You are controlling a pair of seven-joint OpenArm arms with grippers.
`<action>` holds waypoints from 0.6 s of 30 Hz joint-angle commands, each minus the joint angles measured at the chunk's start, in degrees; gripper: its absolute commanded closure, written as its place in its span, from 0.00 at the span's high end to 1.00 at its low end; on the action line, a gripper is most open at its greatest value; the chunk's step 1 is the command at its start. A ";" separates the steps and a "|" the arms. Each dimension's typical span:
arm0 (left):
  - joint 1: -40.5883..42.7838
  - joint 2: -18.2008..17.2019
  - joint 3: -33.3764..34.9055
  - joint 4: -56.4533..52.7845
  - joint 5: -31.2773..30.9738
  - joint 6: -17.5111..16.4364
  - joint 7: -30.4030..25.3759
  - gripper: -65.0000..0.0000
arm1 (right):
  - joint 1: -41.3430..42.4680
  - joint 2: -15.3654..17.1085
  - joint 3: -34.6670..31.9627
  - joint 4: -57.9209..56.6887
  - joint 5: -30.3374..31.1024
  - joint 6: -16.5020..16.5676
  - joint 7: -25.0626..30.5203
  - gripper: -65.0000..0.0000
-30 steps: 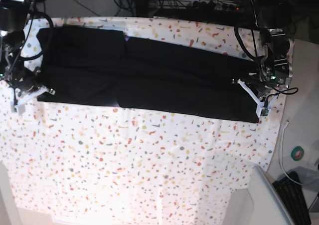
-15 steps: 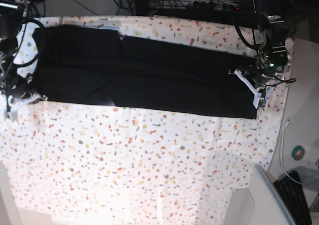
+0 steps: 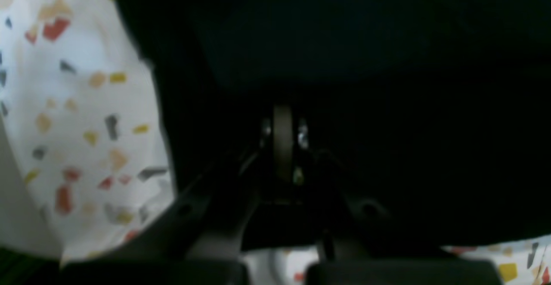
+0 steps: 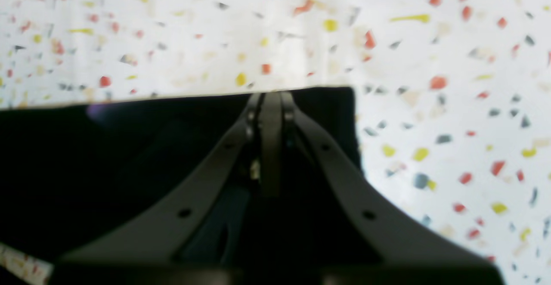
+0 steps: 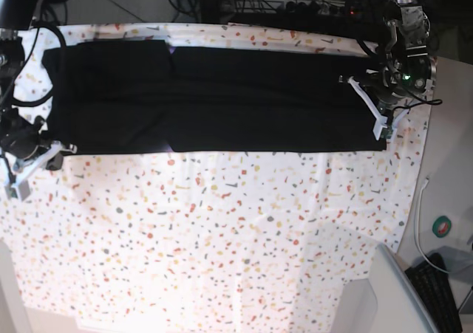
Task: Layout the t-shirt on the table in an organized manner, then fold the t-shirt properly
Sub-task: 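Grasp the folded strip's ends with both grippers and pull it straight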
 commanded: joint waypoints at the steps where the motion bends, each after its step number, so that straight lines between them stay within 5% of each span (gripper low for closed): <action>1: -0.45 -1.15 -1.37 1.96 0.29 0.50 -0.73 0.00 | -1.13 0.31 0.32 1.89 0.22 0.15 -0.74 0.00; 3: -0.01 -1.15 -2.60 3.45 0.29 0.50 -0.73 0.00 | -3.24 -0.65 0.32 2.95 0.22 -0.38 -0.92 0.00; 7: 1.75 -1.15 -2.95 4.86 0.46 0.50 -0.73 0.00 | -7.55 -1.53 -0.21 2.86 0.22 -6.89 1.63 0.00; 18: 0.43 -0.71 -2.34 -3.85 0.29 0.50 -1.09 0.00 | -5.26 -1.36 0.23 -12.26 0.22 -7.41 5.50 0.00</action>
